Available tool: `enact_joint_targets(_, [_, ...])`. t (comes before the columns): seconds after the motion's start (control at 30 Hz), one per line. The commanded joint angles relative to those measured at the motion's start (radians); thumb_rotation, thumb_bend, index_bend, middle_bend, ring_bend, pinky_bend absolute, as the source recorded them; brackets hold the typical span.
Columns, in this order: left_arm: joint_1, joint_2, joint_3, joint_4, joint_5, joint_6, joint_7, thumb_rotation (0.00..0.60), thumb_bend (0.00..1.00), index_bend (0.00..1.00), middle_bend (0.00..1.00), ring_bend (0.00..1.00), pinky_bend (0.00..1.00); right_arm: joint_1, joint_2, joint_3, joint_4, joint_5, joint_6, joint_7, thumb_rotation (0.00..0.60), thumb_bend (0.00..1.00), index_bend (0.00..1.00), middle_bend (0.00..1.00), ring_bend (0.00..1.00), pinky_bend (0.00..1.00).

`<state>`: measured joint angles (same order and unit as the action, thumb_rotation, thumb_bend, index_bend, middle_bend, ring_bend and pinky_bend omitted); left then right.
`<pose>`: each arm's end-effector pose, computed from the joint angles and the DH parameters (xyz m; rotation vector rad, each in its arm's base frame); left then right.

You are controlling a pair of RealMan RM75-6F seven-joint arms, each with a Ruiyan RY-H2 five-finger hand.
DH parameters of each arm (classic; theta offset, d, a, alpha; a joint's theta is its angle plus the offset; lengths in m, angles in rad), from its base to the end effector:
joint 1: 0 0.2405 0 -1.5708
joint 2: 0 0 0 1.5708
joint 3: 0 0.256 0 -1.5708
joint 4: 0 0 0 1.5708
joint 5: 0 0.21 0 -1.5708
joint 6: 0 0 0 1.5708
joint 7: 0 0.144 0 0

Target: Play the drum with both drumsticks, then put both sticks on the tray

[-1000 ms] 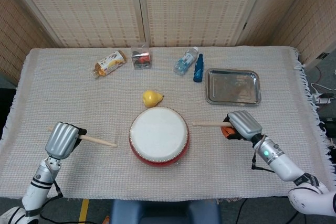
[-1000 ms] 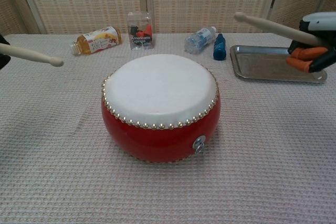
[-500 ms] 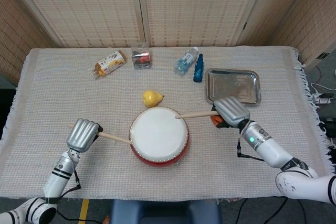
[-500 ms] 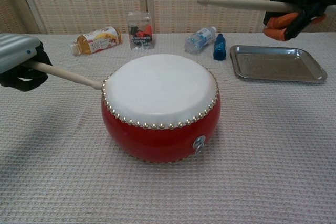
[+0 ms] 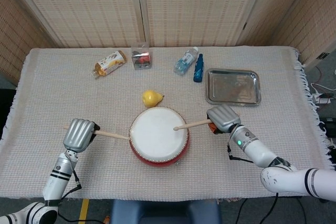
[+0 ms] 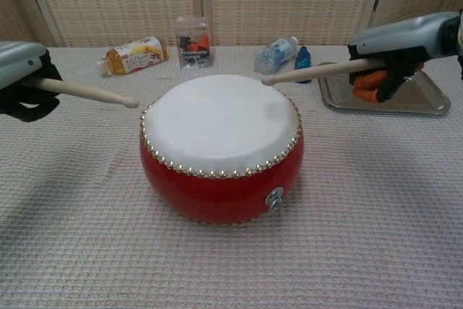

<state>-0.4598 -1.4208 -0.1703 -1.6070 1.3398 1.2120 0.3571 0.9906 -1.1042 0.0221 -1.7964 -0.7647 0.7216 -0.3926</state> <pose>-0.2003 0.2930 0.0491 -1.6567 -0.8152 -0.9845 -0.1420 -0.3499 0.0645 2.0432 -1.0202 0.5660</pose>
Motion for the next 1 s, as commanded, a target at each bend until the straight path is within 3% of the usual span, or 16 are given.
enact_joint_targets(0.03, [0.007, 0.033, -0.024, -0.065, -0.010, 0.017, -0.060, 0.600, 0.60, 1.00, 1.00, 1.00, 1.00, 0.030, -0.041, -0.049, 0.026, 0.059, 0.010, -0.085, 0.600, 0.88, 1.00, 1.00, 1.00, 1.00])
enact_joint_targets(0.2, [-0.022, -0.006, -0.019, -0.060, -0.041, -0.015, -0.008, 0.600, 0.59, 1.00, 1.00, 1.00, 1.00, 0.060, -0.045, -0.063, -0.001, 0.147, 0.059, -0.147, 0.600, 0.88, 1.00, 1.00, 1.00, 1.00])
enact_joint_targets(0.37, [-0.046, -0.056, -0.017, -0.025, -0.078, -0.030, 0.053, 0.600, 0.59, 1.00, 1.00, 1.00, 1.00, 0.106, -0.038, -0.117, -0.026, 0.232, 0.081, -0.252, 0.600, 0.88, 1.00, 1.00, 1.00, 1.00])
enact_joint_targets(0.47, [-0.061, -0.088, 0.001, 0.016, -0.090, -0.035, 0.135, 0.600, 0.59, 1.00, 1.00, 1.00, 1.00, 0.077, -0.027, -0.053, -0.061, 0.191, 0.110, -0.157, 0.600, 0.88, 1.00, 1.00, 1.00, 1.00])
enact_joint_targets(0.63, [-0.077, -0.123, 0.033, 0.051, -0.116, -0.039, 0.276, 0.600, 0.59, 1.00, 1.00, 1.00, 1.00, 0.002, 0.039, 0.049, -0.115, 0.023, 0.131, 0.036, 0.600, 0.88, 1.00, 1.00, 1.00, 1.00])
enact_joint_targets(0.77, [-0.065, -0.099, 0.014, -0.004, -0.137, -0.022, 0.231, 0.600, 0.59, 1.00, 1.00, 1.00, 1.00, -0.014, 0.055, 0.062, -0.106, -0.011, 0.103, 0.081, 0.600, 0.88, 1.00, 1.00, 1.00, 1.00])
enact_joint_targets(1.0, [-0.054, -0.026, -0.035, -0.100, -0.132, 0.008, 0.122, 0.600, 0.60, 1.00, 1.00, 1.00, 1.00, 0.018, -0.041, 0.002, -0.002, 0.062, 0.054, -0.004, 0.600, 0.88, 1.00, 1.00, 1.00, 1.00])
